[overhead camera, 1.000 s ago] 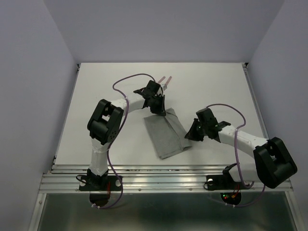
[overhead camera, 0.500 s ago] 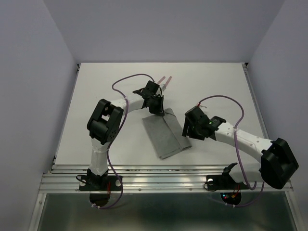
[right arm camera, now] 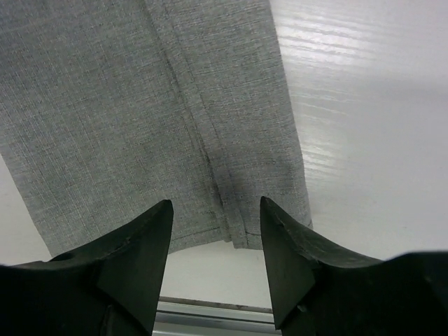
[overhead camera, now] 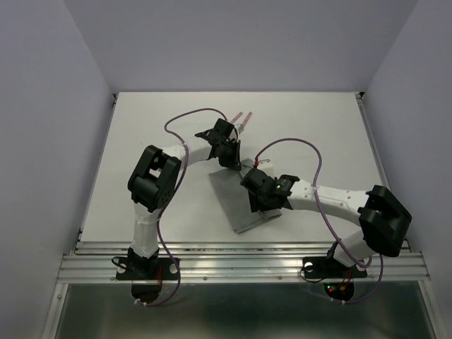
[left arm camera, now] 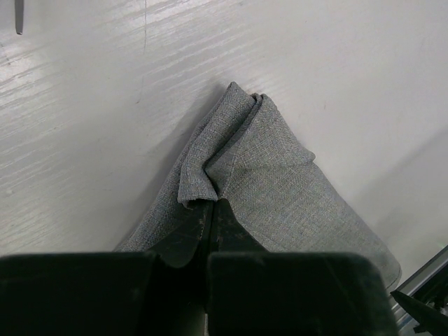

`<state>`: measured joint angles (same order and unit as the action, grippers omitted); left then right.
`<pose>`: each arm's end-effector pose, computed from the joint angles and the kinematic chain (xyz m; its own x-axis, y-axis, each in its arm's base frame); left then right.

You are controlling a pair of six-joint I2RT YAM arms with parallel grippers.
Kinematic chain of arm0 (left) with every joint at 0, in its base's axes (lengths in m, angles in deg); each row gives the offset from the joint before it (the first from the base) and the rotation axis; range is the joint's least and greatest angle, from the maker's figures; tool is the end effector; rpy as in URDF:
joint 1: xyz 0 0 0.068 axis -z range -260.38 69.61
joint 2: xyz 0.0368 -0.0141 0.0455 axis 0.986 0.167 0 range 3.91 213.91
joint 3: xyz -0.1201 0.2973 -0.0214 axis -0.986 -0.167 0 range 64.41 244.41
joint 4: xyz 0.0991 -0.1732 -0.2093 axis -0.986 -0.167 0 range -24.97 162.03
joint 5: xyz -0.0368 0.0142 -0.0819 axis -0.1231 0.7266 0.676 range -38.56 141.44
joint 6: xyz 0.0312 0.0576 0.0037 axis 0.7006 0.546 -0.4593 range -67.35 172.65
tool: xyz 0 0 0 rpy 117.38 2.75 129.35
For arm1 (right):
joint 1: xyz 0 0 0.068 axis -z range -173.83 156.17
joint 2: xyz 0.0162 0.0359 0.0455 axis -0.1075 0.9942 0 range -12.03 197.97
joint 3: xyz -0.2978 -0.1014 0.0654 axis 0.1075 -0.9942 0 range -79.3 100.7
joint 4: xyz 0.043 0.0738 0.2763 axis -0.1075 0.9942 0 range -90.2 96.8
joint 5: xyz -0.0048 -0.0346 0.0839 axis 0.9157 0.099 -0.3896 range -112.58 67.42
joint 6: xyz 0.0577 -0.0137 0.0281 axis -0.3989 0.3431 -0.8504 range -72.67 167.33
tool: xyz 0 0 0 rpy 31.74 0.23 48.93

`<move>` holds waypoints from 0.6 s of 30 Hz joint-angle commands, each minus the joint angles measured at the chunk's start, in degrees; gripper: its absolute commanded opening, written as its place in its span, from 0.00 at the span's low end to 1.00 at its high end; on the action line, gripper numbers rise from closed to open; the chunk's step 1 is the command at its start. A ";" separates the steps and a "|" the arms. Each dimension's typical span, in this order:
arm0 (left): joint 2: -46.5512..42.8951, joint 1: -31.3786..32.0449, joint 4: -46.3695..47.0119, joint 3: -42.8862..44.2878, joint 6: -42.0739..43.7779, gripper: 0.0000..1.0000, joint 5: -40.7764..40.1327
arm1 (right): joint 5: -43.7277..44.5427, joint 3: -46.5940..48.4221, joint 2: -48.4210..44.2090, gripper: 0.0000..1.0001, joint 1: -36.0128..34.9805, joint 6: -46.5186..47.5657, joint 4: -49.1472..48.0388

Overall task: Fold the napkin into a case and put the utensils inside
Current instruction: Smooth out the 2/3-rectangle-folded napkin at the center of the board.

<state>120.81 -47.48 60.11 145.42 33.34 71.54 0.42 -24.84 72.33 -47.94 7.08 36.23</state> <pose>0.4117 -0.2874 0.1904 -0.8198 0.1606 -0.5497 0.4587 0.7588 -0.4624 0.1955 0.2358 0.2298 -0.8322 -0.1355 -0.5377 -0.1521 0.9883 -0.0136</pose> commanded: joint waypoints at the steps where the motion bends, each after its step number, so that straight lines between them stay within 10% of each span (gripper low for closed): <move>1: -2.47 -0.21 0.14 -1.03 1.21 0.00 -0.23 | 0.82 2.41 3.17 0.60 -1.70 2.37 -0.74; 18: -2.99 -0.30 -0.03 -1.30 1.91 0.00 -0.06 | 1.78 0.48 9.24 0.41 -2.23 1.58 -3.55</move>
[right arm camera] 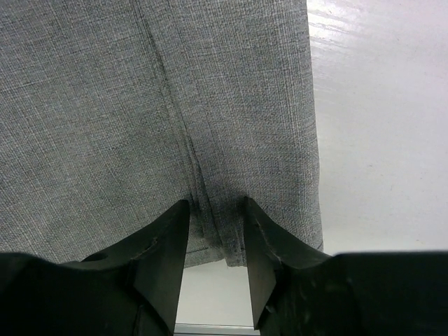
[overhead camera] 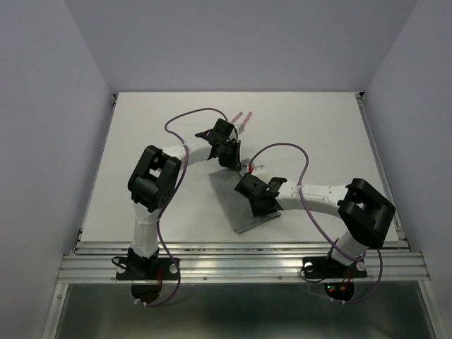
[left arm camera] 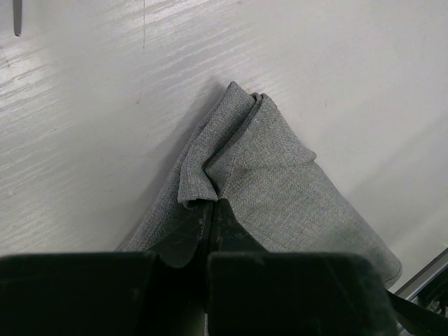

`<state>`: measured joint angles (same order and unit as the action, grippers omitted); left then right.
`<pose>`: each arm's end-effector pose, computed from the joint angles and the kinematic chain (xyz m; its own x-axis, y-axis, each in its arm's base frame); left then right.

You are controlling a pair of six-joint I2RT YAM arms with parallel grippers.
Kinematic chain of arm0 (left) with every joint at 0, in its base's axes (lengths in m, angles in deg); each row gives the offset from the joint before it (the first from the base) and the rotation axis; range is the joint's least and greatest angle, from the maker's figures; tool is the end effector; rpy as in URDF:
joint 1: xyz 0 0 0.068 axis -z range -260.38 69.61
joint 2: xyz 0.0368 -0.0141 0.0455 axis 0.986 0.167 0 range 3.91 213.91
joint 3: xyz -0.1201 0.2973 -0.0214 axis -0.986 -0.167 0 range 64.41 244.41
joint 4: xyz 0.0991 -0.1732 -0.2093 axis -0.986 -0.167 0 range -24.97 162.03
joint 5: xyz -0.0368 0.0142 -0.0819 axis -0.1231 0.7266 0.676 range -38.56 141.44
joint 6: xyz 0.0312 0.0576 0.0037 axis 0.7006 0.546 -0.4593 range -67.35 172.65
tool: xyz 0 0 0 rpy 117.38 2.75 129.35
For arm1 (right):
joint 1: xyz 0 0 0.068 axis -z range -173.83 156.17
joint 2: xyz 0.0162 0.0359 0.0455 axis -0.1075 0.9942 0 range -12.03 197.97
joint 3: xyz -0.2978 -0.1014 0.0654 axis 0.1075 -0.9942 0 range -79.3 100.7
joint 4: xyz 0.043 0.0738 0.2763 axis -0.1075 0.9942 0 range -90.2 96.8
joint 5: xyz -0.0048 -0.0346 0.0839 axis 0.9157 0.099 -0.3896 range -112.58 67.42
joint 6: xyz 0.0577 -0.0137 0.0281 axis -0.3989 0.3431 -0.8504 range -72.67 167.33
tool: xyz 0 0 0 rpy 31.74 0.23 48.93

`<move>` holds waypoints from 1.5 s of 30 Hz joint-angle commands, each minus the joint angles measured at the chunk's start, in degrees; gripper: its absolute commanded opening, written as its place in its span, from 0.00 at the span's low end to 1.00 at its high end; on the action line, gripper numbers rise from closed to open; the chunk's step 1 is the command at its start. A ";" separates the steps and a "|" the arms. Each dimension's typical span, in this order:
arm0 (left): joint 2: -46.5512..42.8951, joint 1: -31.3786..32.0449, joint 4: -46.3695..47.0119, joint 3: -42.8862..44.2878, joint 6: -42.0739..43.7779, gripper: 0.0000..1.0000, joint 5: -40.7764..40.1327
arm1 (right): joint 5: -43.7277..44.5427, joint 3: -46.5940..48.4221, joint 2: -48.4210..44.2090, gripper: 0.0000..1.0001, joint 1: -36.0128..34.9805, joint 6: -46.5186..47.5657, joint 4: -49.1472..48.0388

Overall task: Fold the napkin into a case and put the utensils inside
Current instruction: Smooth out the 2/3-rectangle-folded napkin at the center of the board.

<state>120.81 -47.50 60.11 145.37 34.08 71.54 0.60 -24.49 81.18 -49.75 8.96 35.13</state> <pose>0.4116 -0.2872 0.1901 -0.8143 0.1704 -0.5549 0.4686 0.7571 -0.4552 0.1983 0.2569 0.1869 -0.8560 -0.2469 -0.4542 -0.2146 0.9690 -0.1222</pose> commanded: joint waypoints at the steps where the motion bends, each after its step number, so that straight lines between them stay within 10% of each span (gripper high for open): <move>1: -3.00 -0.28 -0.03 -1.25 1.17 0.00 -0.15 | 1.61 0.13 0.74 0.40 -0.42 -0.39 -2.46; 13: -4.05 -0.36 0.15 -1.78 1.25 0.00 -0.06 | 0.73 -0.75 -1.36 0.01 -0.42 -1.44 -3.07; 21: -6.59 -0.28 -1.78 -1.17 1.34 0.02 -3.39 | 0.20 -1.46 -4.52 0.01 -0.42 -2.59 -3.78; 35: -8.27 -0.36 -3.90 -0.81 1.16 0.58 -5.95 | -1.65 -1.98 -4.88 0.01 -0.42 -3.55 -5.27; 45: -14.85 -0.36 -3.72 -5.11 -1.82 0.59 -7.61 | -2.35 -1.98 -4.00 0.01 -0.42 -3.82 -5.89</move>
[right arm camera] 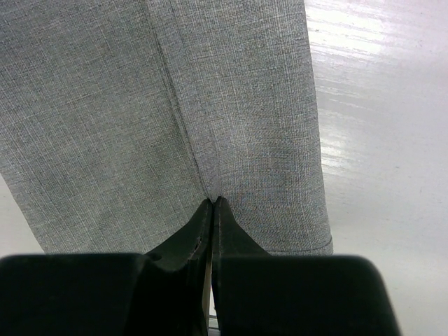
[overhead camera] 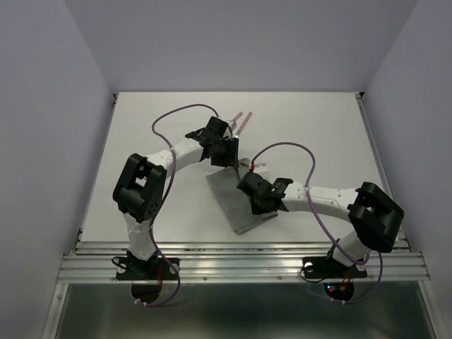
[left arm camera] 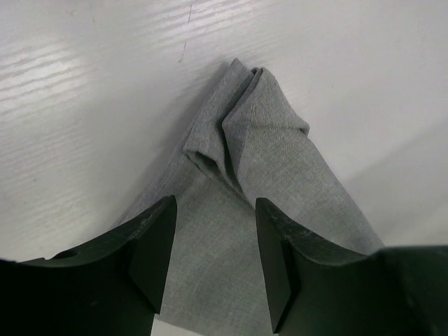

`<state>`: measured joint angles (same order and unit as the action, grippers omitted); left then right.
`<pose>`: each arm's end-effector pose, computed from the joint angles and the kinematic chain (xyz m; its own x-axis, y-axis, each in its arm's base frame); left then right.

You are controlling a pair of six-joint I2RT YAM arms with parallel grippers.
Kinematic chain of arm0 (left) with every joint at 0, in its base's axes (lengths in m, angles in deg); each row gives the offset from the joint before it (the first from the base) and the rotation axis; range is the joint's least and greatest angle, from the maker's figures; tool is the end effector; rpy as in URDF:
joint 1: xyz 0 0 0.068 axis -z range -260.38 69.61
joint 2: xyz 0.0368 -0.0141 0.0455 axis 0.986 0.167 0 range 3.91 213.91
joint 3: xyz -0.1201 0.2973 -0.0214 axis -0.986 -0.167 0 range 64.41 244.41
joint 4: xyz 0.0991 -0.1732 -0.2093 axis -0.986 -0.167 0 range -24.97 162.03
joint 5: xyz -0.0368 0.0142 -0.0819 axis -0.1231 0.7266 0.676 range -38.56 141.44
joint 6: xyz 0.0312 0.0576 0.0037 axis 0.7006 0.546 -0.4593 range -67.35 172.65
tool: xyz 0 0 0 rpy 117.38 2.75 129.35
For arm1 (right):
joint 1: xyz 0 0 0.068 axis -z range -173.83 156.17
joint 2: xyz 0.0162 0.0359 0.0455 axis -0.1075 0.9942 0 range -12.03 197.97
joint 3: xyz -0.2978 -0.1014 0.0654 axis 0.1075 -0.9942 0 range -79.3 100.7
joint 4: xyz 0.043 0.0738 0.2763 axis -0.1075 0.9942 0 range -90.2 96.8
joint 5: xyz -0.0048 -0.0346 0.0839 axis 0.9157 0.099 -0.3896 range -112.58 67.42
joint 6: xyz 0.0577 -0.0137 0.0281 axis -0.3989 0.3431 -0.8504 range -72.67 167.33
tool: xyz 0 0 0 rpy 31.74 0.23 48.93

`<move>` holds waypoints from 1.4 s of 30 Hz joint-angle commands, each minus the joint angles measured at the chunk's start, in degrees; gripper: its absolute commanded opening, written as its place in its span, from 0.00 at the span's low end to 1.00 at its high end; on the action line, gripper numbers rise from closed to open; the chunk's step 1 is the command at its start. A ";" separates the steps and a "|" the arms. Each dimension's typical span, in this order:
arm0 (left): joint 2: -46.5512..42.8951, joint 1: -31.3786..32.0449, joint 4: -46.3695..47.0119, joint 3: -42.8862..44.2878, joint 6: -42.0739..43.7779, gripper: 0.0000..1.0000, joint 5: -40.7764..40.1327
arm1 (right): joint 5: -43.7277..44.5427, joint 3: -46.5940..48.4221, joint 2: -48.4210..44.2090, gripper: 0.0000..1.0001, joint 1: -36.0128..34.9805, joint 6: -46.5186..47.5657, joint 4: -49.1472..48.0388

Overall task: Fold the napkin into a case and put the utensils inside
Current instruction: Smooth out the 2/3-rectangle-folded napkin at the center of the board.

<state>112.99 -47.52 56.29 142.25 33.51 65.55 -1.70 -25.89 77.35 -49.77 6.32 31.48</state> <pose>0.3905 -0.2672 0.2284 -0.7985 0.1373 -0.5862 0.4279 0.8144 -0.3921 0.1946 0.2551 0.2017 -0.8490 -0.1611 -0.5033 -0.1870 0.9824 0.0009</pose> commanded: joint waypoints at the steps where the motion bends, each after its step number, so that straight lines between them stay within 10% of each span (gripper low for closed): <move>1: -7.38 -0.52 0.10 -2.95 -1.52 0.59 -1.98 | -0.23 -0.59 0.00 0.01 -0.40 -1.17 -2.33; 8: -7.04 -2.53 3.43 -9.02 -3.62 0.00 2.39 | -0.40 -0.23 0.27 0.01 -0.40 -1.26 -2.24; 42: 3.34 -2.89 6.17 -7.62 -4.07 0.00 3.47 | -1.99 -0.59 0.18 0.01 -1.44 -1.44 -3.47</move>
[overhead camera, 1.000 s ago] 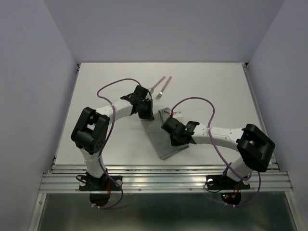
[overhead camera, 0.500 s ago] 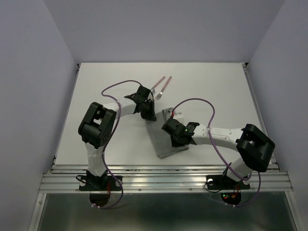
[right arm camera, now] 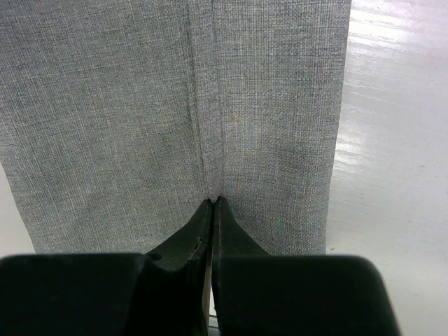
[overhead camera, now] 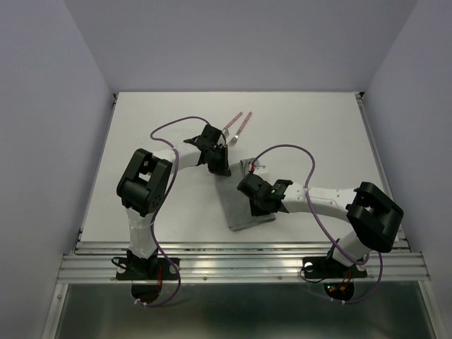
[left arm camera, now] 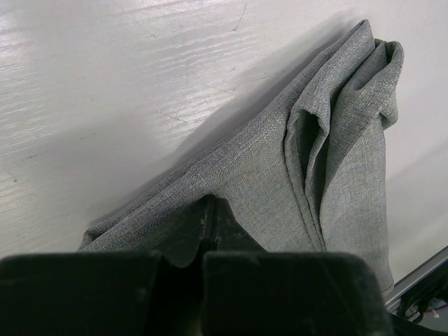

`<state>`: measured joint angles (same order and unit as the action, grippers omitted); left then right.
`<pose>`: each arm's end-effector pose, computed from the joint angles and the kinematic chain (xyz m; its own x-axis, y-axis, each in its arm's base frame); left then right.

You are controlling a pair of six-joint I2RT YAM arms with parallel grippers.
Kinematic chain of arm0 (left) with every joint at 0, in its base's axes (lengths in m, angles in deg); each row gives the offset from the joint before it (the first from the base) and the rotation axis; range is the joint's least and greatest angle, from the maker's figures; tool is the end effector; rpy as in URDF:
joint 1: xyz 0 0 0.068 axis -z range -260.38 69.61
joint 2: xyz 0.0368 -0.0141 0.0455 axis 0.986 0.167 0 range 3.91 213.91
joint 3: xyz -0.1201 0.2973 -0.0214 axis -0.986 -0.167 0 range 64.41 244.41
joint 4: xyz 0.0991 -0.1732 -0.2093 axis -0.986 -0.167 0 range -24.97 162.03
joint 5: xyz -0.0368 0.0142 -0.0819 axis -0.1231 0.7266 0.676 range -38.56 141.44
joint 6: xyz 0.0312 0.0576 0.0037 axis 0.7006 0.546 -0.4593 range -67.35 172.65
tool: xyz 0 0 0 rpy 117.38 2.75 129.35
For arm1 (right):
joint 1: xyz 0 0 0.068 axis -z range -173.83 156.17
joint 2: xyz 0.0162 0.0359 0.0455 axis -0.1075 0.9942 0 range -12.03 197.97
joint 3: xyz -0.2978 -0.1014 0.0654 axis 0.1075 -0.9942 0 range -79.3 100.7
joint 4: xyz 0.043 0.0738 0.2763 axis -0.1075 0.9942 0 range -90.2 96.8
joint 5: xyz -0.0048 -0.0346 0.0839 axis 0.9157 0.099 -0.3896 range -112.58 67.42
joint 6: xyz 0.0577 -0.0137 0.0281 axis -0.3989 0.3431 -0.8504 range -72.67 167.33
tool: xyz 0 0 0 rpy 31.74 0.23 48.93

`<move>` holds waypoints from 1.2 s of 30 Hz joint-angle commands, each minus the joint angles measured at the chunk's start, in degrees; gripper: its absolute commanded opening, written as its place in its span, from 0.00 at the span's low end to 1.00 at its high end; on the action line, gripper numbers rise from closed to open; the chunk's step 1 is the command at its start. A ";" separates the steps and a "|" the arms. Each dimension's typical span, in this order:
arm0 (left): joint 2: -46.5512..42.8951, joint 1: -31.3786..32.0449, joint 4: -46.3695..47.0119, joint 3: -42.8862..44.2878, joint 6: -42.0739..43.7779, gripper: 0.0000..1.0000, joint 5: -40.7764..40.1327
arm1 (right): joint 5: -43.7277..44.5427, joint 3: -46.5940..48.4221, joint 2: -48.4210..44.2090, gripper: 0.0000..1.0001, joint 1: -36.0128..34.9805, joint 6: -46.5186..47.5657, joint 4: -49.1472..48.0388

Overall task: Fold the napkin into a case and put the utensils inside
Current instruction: Smooth out the 2/3-rectangle-folded napkin at the center of the board.

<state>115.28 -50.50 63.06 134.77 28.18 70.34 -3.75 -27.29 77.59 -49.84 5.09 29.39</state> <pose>0.3904 -0.2436 0.1770 -0.8744 0.0505 -0.4826 0.3185 0.8102 -0.4922 0.1924 0.2556 0.1942 -0.8621 -0.1405 -0.4869 -0.1828 0.9823 0.0403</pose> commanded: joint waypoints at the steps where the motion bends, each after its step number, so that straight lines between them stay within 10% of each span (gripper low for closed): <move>1: 1.04 0.08 -0.61 -0.14 1.27 0.00 -1.32 | 0.15 0.90 0.02 0.01 -1.38 -0.30 -1.46; 36: 0.86 0.08 -0.61 0.12 1.62 0.00 -0.97 | 2.09 1.34 2.22 0.01 -3.58 -0.74 -0.58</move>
<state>115.28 -50.50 63.17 134.77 28.37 70.47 -2.79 -27.27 79.69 -52.33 5.03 28.27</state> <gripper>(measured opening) 0.025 0.021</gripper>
